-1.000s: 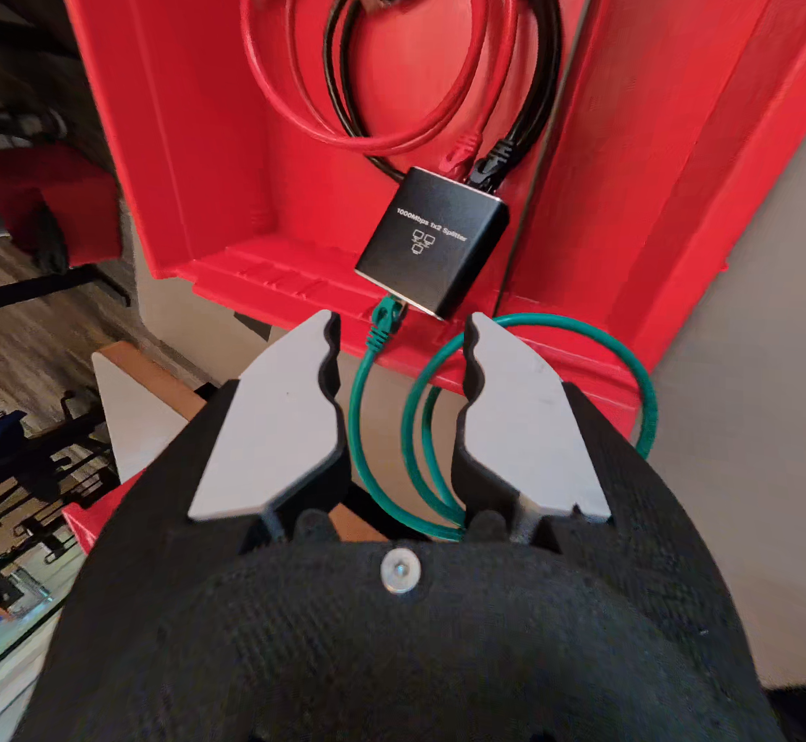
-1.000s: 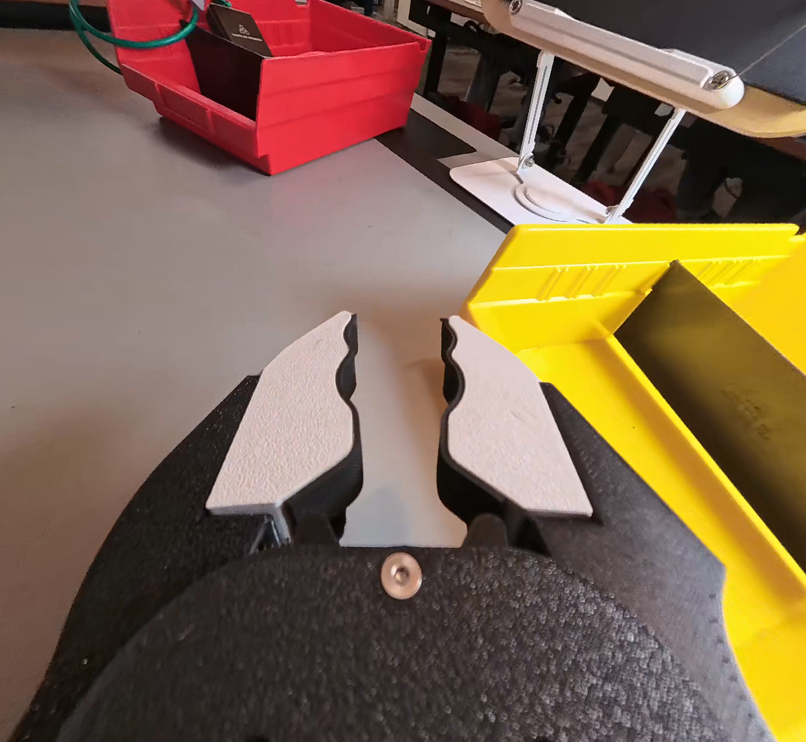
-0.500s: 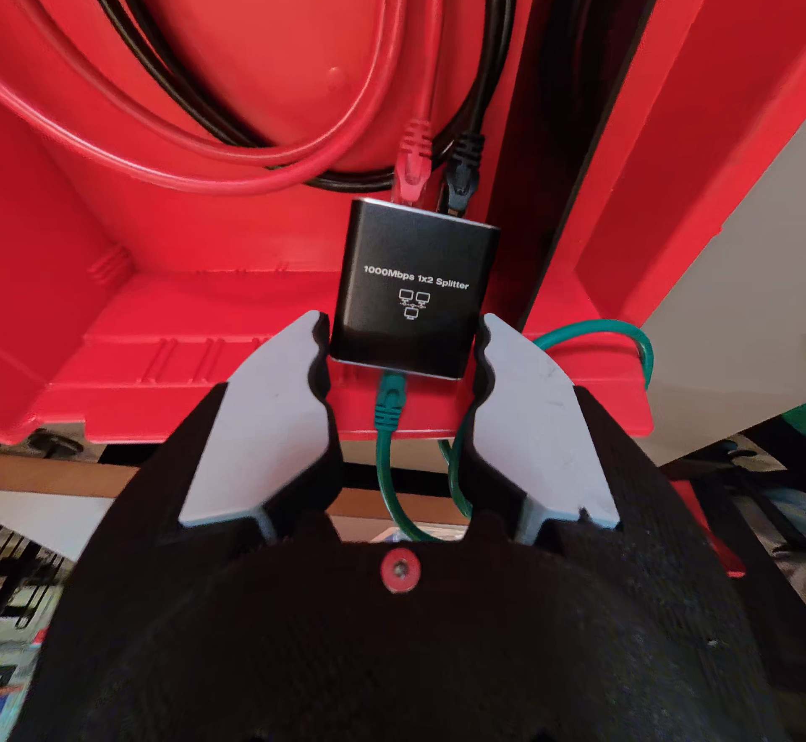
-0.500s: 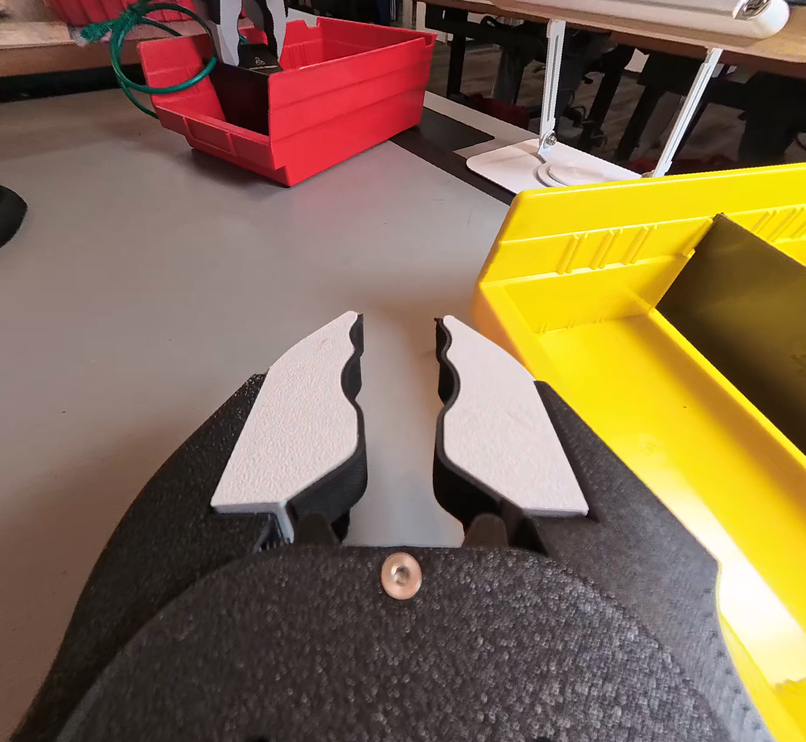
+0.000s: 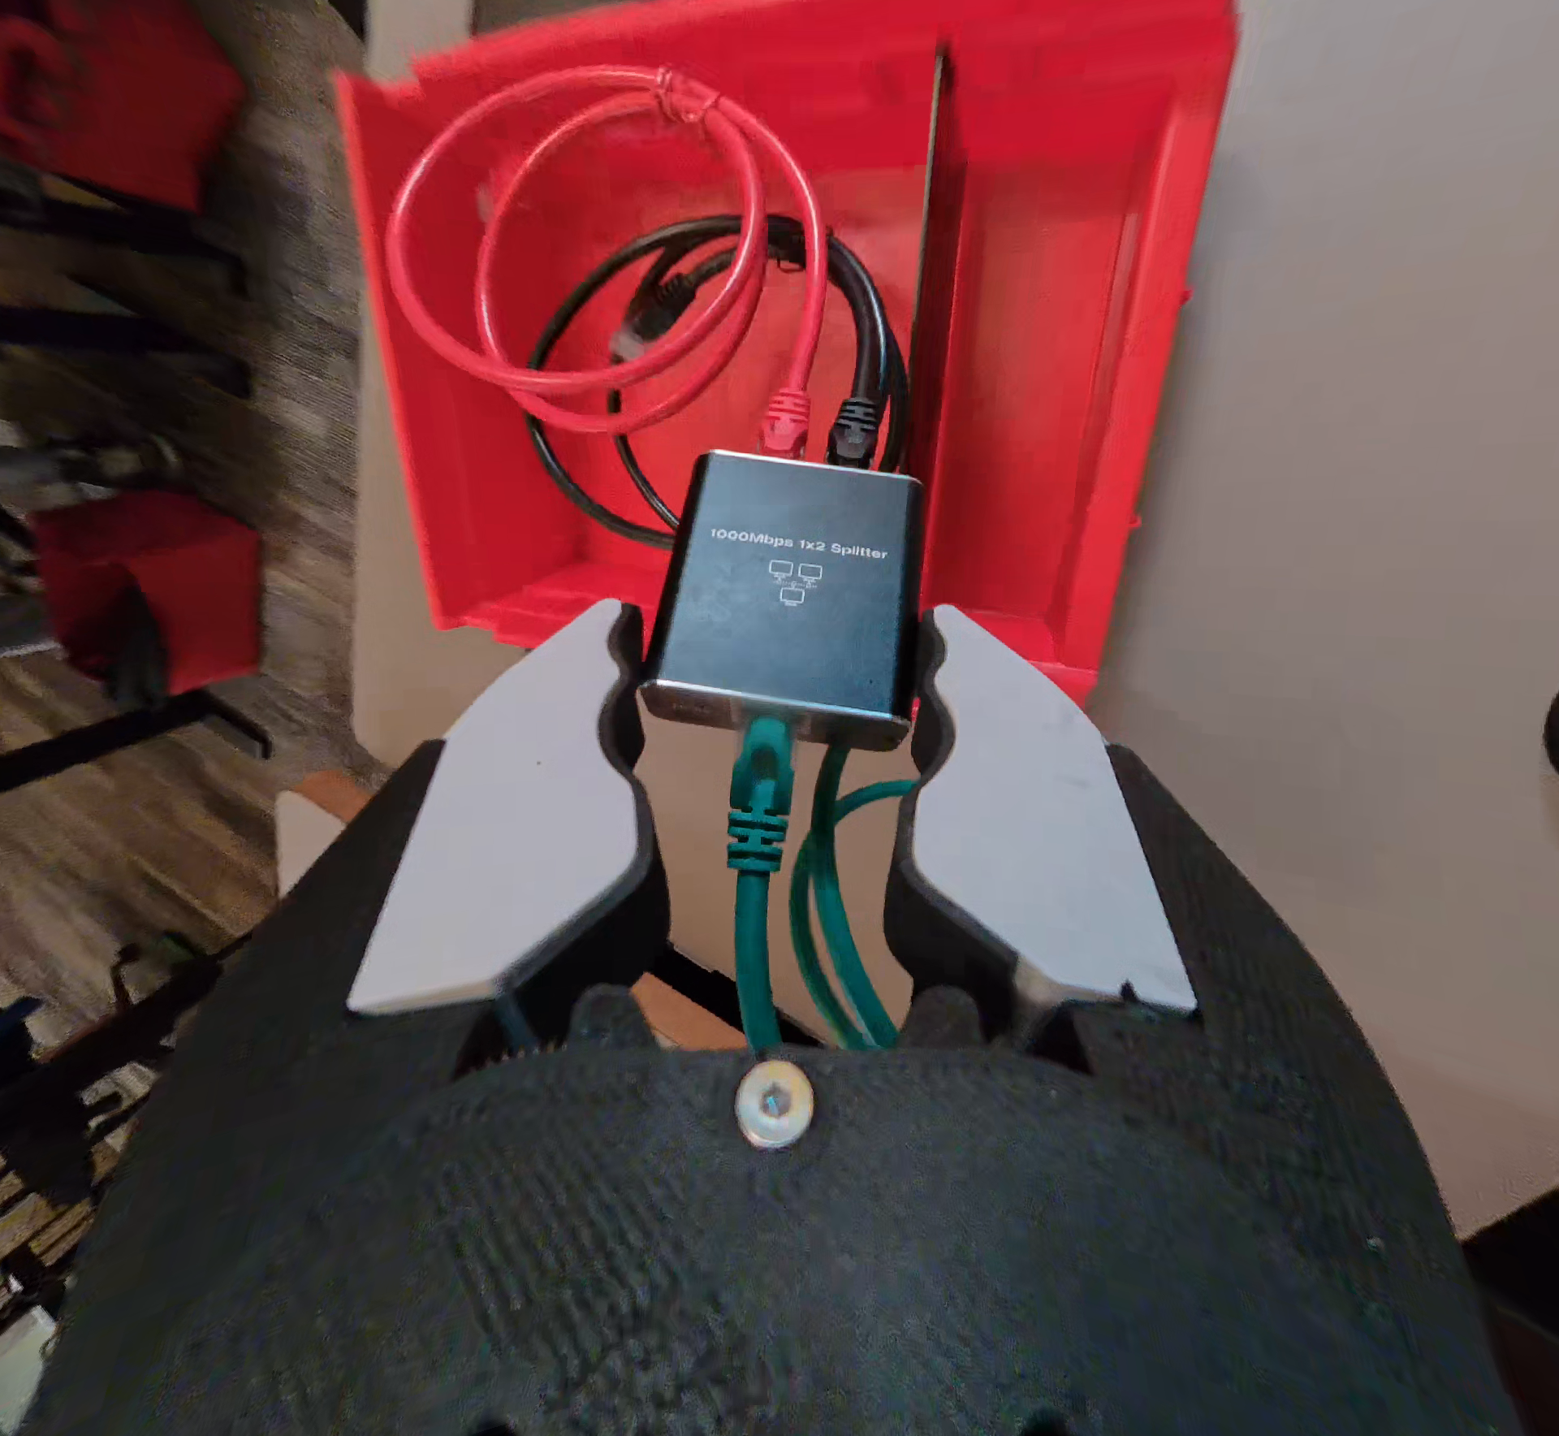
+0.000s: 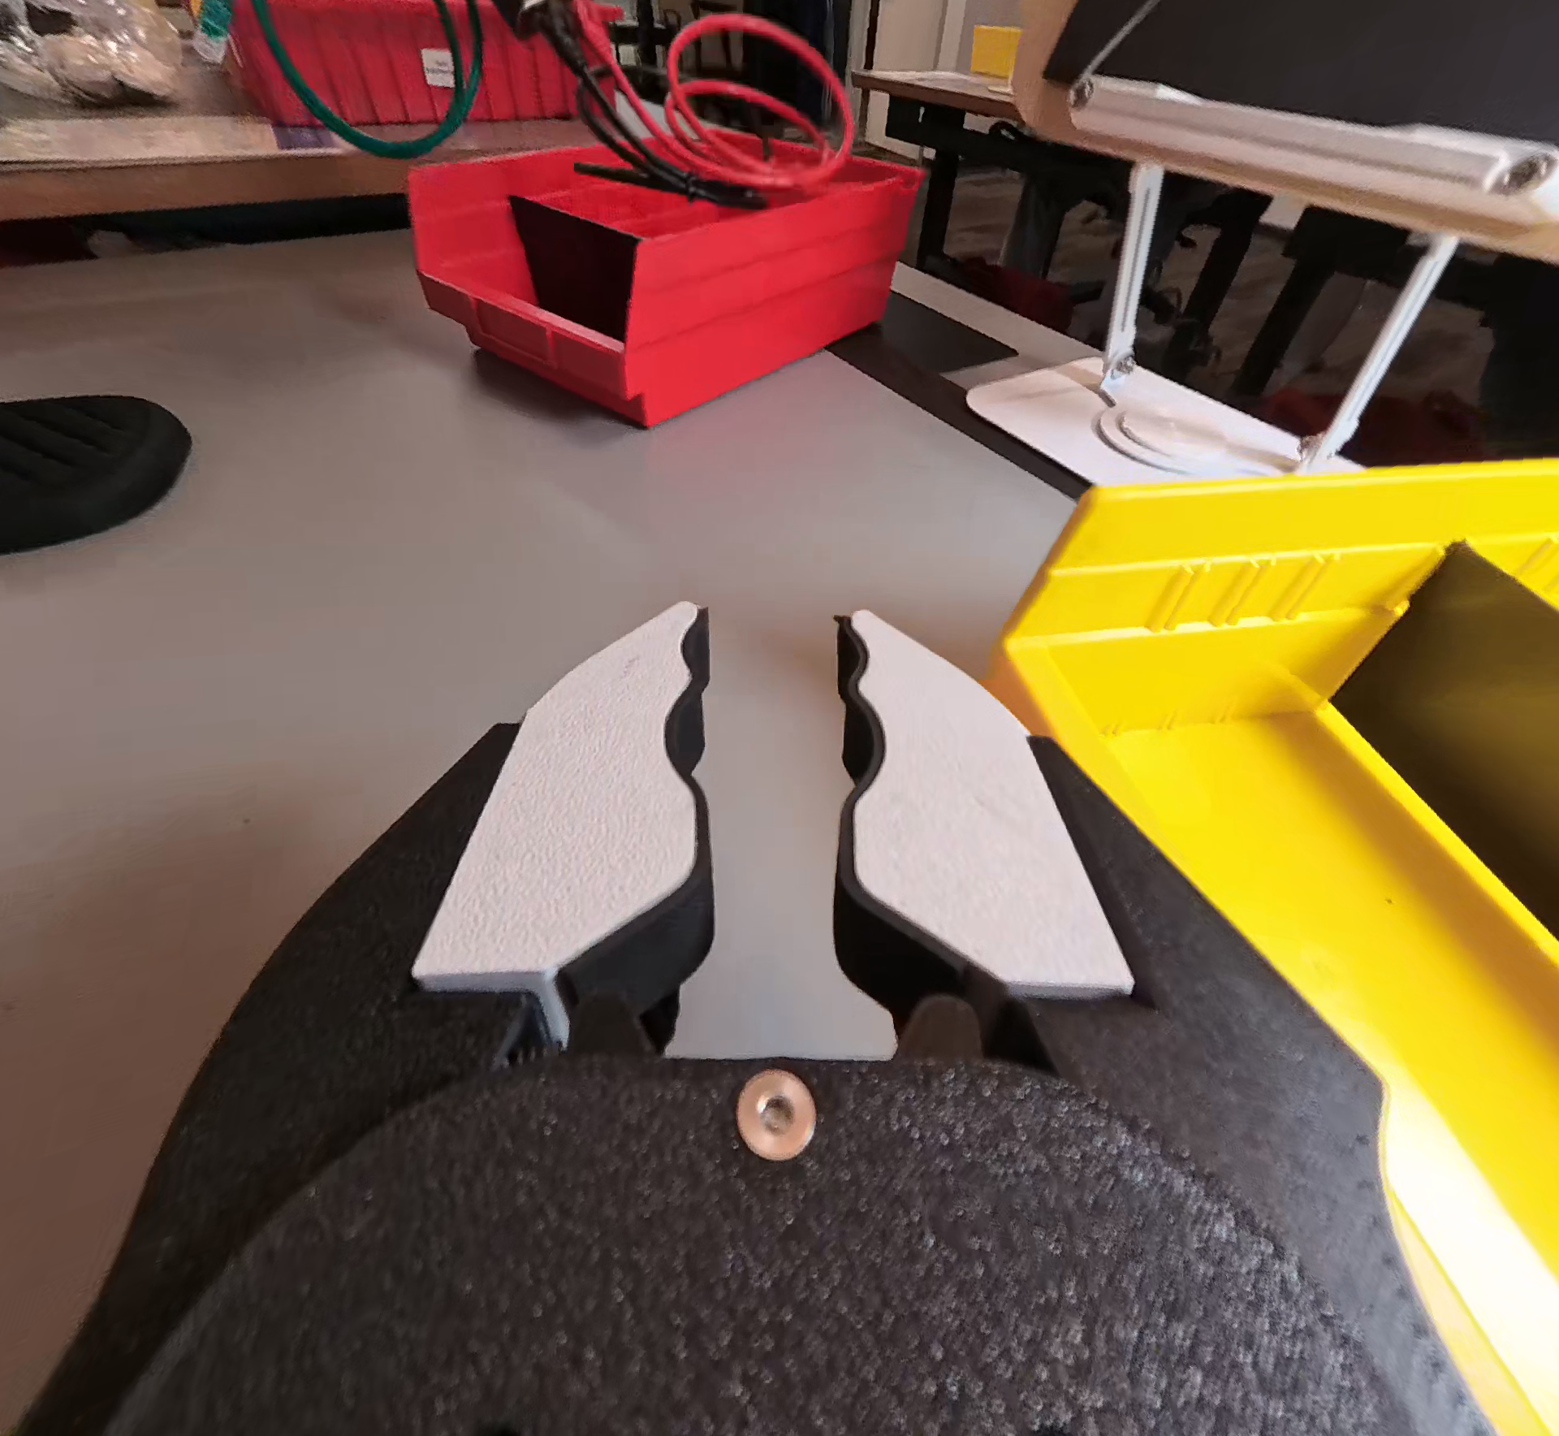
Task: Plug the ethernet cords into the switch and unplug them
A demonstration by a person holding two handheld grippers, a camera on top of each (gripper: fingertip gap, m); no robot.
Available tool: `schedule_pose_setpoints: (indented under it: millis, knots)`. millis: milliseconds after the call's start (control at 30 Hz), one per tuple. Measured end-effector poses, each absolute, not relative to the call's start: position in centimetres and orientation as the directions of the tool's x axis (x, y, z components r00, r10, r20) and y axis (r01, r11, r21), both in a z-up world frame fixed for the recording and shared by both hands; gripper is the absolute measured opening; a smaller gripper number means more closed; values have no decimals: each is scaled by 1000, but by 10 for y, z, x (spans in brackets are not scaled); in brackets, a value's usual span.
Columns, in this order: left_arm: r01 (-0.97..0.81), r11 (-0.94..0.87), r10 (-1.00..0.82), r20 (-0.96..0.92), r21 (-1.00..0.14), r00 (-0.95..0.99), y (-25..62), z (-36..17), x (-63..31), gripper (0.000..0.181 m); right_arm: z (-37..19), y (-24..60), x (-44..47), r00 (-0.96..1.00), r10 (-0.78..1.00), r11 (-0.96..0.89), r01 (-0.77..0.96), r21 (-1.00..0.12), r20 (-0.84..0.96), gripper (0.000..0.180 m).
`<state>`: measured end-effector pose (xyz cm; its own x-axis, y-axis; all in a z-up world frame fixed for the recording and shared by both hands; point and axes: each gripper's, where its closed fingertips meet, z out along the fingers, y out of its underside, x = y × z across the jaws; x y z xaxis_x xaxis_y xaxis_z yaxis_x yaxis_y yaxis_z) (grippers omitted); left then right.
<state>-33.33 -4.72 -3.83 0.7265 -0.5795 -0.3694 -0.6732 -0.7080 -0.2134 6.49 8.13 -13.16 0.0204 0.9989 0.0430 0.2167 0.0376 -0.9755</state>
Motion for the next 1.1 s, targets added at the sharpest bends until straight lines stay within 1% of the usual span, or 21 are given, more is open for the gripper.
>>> schedule_pose_setpoints:
  millis: [100, 167, 300, 400, 467, 533, 567, 633, 667, 733, 800, 867, 900, 967, 1000, 1100]
  knots:
    - [-679, -644, -544, -413, -353, 731, -52, -2, -306, 63, -113, 70, 60, 0, 997, 75, 179, -981, 76, 28]
    - [-670, -565, -525, -416, -482, 742, -53, 23, -280, 63, -95, 57, 56, -27, 997, 77, 133, -988, 74, 28]
    - [-569, -290, -502, -384, -769, 775, -50, 64, -207, 63, -55, 25, 38, -89, 996, 5, 44, -999, 1, 26]
    - [-423, -66, -469, -346, -904, 813, -41, 78, -147, 63, -14, -7, 17, -168, 982, -100, -43, -994, -91, 28]
    - [-349, 40, -425, -332, -936, 842, -30, 76, -111, 63, 16, -22, 3, -207, 970, -152, -95, -984, -130, 32]
    - [-295, 109, -406, -313, -949, 859, -17, 68, -78, 63, 41, -23, -8, -197, 964, -206, -120, -971, -180, 35]
    - [-268, 140, -396, -302, -953, 867, -10, 64, -64, 63, 45, -17, -14, -158, 963, -237, -102, -966, -220, 37]
    - [-256, 181, -361, -306, -949, 881, 1, 54, -42, 63, 45, -3, -23, -113, 956, -277, -61, -959, -269, 47]
    - [-281, 184, -338, -329, -942, 882, 7, 45, -35, 63, 45, 4, -24, -106, 950, -303, -69, -951, -295, 43]
    - [-375, 160, -274, -406, -913, 872, 18, 26, -28, 63, 34, 15, -23, -112, 930, -357, -49, -933, -350, 27]
    - [-422, 143, -249, -445, -895, 860, 21, 13, -27, 63, 19, 20, -22, -165, 903, -402, 4, -915, -398, 26]
    - [-410, 99, -297, -421, -906, 857, 25, 1, -26, 62, 10, 26, -22, -197, 887, -426, 0, -905, -418, 26]
    - [-383, 85, -344, -388, -920, 855, 24, -1, -25, 61, 10, 27, -21, -239, 875, -436, -13, -900, -420, 26]
    - [-276, 36, -465, -261, -960, 846, 18, -2, -21, 58, 12, 25, -15, -358, 826, -471, -11, -882, -436, 25]
    - [-212, -4, -523, -179, -977, 833, 14, -2, -20, 60, 12, 23, -12, -402, 814, -460, -6, -888, -419, 26]
    - [6, -129, -678, 92, -992, 729, 2, 0, -19, 52, 14, 12, -3, -484, 817, -380, -40, -924, -315, 26]
